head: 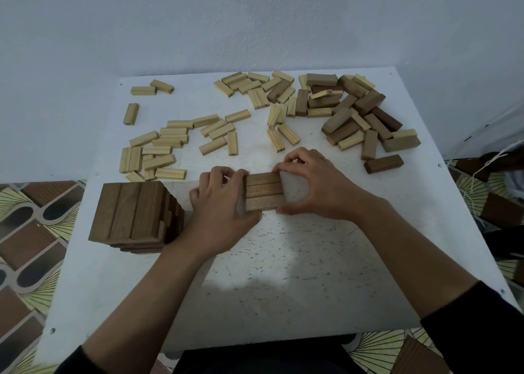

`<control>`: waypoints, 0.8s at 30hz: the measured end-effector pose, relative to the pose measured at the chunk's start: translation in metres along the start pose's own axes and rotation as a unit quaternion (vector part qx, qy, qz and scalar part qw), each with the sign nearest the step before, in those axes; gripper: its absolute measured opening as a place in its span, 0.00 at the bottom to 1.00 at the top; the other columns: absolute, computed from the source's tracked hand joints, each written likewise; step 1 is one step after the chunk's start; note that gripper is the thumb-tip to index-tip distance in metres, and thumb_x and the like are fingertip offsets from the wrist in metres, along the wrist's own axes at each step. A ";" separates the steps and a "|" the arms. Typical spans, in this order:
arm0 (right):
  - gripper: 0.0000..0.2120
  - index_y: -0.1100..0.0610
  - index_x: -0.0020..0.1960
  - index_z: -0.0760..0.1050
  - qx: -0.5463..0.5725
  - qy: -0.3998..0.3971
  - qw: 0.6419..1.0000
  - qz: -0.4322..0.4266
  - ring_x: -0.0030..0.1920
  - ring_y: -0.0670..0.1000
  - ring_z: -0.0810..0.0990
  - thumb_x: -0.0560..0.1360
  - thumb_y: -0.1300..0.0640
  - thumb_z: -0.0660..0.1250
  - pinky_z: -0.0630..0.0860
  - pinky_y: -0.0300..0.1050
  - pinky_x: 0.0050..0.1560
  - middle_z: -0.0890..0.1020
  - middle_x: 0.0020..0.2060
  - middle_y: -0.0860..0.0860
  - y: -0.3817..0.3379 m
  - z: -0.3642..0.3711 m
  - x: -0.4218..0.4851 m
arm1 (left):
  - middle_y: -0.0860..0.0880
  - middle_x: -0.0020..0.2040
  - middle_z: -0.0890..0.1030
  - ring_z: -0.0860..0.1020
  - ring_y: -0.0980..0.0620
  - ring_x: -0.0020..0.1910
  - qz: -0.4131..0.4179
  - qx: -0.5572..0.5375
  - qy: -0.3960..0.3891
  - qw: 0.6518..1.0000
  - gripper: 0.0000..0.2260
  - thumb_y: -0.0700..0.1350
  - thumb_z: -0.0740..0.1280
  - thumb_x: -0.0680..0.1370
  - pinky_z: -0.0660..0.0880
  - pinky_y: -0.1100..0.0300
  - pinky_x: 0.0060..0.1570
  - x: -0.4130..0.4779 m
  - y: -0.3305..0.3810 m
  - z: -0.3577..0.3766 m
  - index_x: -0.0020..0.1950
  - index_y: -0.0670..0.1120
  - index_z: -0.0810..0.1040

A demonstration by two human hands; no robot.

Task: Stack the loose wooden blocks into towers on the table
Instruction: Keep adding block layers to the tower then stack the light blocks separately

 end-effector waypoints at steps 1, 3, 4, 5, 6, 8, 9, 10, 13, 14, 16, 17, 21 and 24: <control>0.38 0.47 0.72 0.70 0.000 -0.006 1.000 -0.001 0.63 0.43 0.62 0.66 0.37 0.77 0.63 0.49 0.69 0.68 0.63 0.43 0.000 -0.001 0.000 | 0.52 0.64 0.63 0.58 0.53 0.63 0.000 0.004 -0.002 1.000 0.32 0.64 0.62 0.69 0.57 0.54 0.58 0.000 0.001 0.001 0.72 0.55 0.65; 0.38 0.48 0.72 0.70 0.000 -0.014 1.000 -0.004 0.63 0.44 0.63 0.67 0.38 0.77 0.63 0.50 0.68 0.69 0.62 0.43 -0.001 -0.002 0.000 | 0.52 0.63 0.63 0.59 0.53 0.62 -0.003 0.003 0.001 1.000 0.31 0.63 0.66 0.72 0.56 0.53 0.57 -0.001 0.004 0.004 0.72 0.54 0.64; 0.38 0.48 0.72 0.70 -0.001 -0.016 1.000 -0.005 0.63 0.44 0.63 0.67 0.38 0.77 0.63 0.50 0.68 0.69 0.61 0.44 -0.001 -0.002 0.000 | 0.52 0.64 0.63 0.59 0.53 0.62 -0.006 0.003 0.005 1.000 0.31 0.62 0.68 0.74 0.56 0.54 0.57 -0.002 0.005 0.006 0.73 0.54 0.64; 0.38 0.48 0.72 0.70 0.000 -0.017 1.000 -0.006 0.62 0.44 0.64 0.67 0.39 0.77 0.64 0.50 0.68 0.69 0.61 0.43 -0.001 -0.002 0.000 | 0.52 0.64 0.63 0.59 0.53 0.62 -0.008 0.006 0.010 1.000 0.31 0.60 0.69 0.74 0.56 0.54 0.57 -0.004 0.006 0.007 0.73 0.54 0.63; 0.37 0.48 0.72 0.70 0.001 -0.017 1.000 -0.006 0.62 0.44 0.64 0.67 0.39 0.77 0.64 0.50 0.67 0.69 0.61 0.43 0.000 -0.002 -0.001 | 0.52 0.64 0.63 0.58 0.53 0.62 -0.009 0.009 0.014 1.000 0.31 0.60 0.69 0.75 0.55 0.55 0.58 -0.005 0.006 0.009 0.73 0.53 0.62; 0.38 0.47 0.73 0.70 0.007 -0.016 1.000 -0.008 0.61 0.44 0.65 0.67 0.39 0.77 0.64 0.49 0.66 0.70 0.61 0.43 0.001 -0.003 -0.001 | 0.52 0.65 0.62 0.58 0.53 0.63 -0.008 0.010 0.017 1.000 0.31 0.60 0.69 0.75 0.55 0.55 0.58 -0.006 0.007 0.010 0.74 0.53 0.62; 0.38 0.47 0.73 0.70 0.010 -0.017 1.000 -0.008 0.61 0.43 0.65 0.67 0.39 0.78 0.64 0.48 0.66 0.70 0.61 0.42 0.001 -0.003 -0.001 | 0.52 0.65 0.62 0.58 0.53 0.63 -0.008 0.010 0.019 1.000 0.31 0.60 0.69 0.75 0.55 0.55 0.58 -0.007 0.006 0.011 0.74 0.53 0.61; 0.39 0.47 0.73 0.69 0.013 -0.018 1.000 -0.007 0.61 0.43 0.65 0.66 0.39 0.78 0.64 0.47 0.65 0.70 0.61 0.42 0.002 -0.003 -0.001 | 0.52 0.65 0.62 0.58 0.53 0.63 -0.008 0.011 0.019 1.000 0.31 0.60 0.69 0.75 0.55 0.54 0.58 -0.007 0.006 0.011 0.74 0.54 0.61; 0.40 0.46 0.74 0.69 0.020 -0.026 0.999 -0.005 0.60 0.42 0.65 0.66 0.39 0.79 0.63 0.45 0.63 0.69 0.61 0.41 0.004 -0.004 -0.001 | 0.52 0.65 0.61 0.58 0.52 0.63 -0.013 0.009 0.016 1.000 0.31 0.61 0.68 0.75 0.56 0.54 0.59 -0.007 0.007 0.012 0.74 0.54 0.61; 0.40 0.46 0.73 0.70 0.022 -0.028 0.999 -0.005 0.60 0.42 0.65 0.65 0.39 0.79 0.63 0.45 0.63 0.69 0.61 0.40 0.005 -0.004 -0.001 | 0.52 0.65 0.61 0.58 0.52 0.63 -0.013 0.007 0.015 1.000 0.32 0.62 0.66 0.74 0.56 0.53 0.59 -0.008 0.007 0.012 0.74 0.54 0.61; 0.38 0.46 0.71 0.71 0.022 -0.031 0.999 -0.007 0.59 0.43 0.66 0.66 0.39 0.78 0.65 0.46 0.63 0.69 0.60 0.40 0.007 -0.005 -0.001 | 0.52 0.64 0.61 0.58 0.52 0.63 -0.014 0.003 0.011 1.000 0.32 0.63 0.63 0.72 0.57 0.53 0.59 -0.008 0.009 0.011 0.73 0.55 0.61; 0.37 0.46 0.71 0.71 0.019 -0.034 0.999 -0.009 0.59 0.44 0.66 0.66 0.39 0.78 0.66 0.46 0.63 0.69 0.60 0.40 0.007 -0.005 0.000 | 0.52 0.64 0.61 0.58 0.52 0.63 -0.015 0.001 0.009 1.000 0.32 0.63 0.64 0.73 0.57 0.52 0.59 -0.008 0.009 0.010 0.73 0.55 0.61; 0.35 0.47 0.69 0.73 0.004 -0.046 0.999 -0.024 0.60 0.45 0.67 0.66 0.36 0.77 0.66 0.51 0.64 0.68 0.60 0.40 0.006 -0.004 0.003 | 0.53 0.62 0.62 0.59 0.52 0.62 -0.012 0.003 0.008 1.000 0.29 0.59 0.69 0.74 0.58 0.52 0.58 -0.010 0.009 0.008 0.72 0.55 0.63; 0.35 0.47 0.67 0.74 0.014 -0.043 0.998 -0.033 0.60 0.45 0.68 0.64 0.34 0.75 0.66 0.54 0.65 0.70 0.60 0.40 0.006 -0.003 -0.002 | 0.52 0.61 0.63 0.61 0.52 0.61 -0.001 0.001 -0.001 1.000 0.28 0.59 0.69 0.74 0.59 0.53 0.57 -0.013 0.012 0.008 0.71 0.54 0.64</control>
Point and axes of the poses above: each hand's wrist, its own x-axis towards the middle knuckle, its own z-axis out of the palm, y = z × x, the point moved 3 cm from there along x, towards the middle knuckle
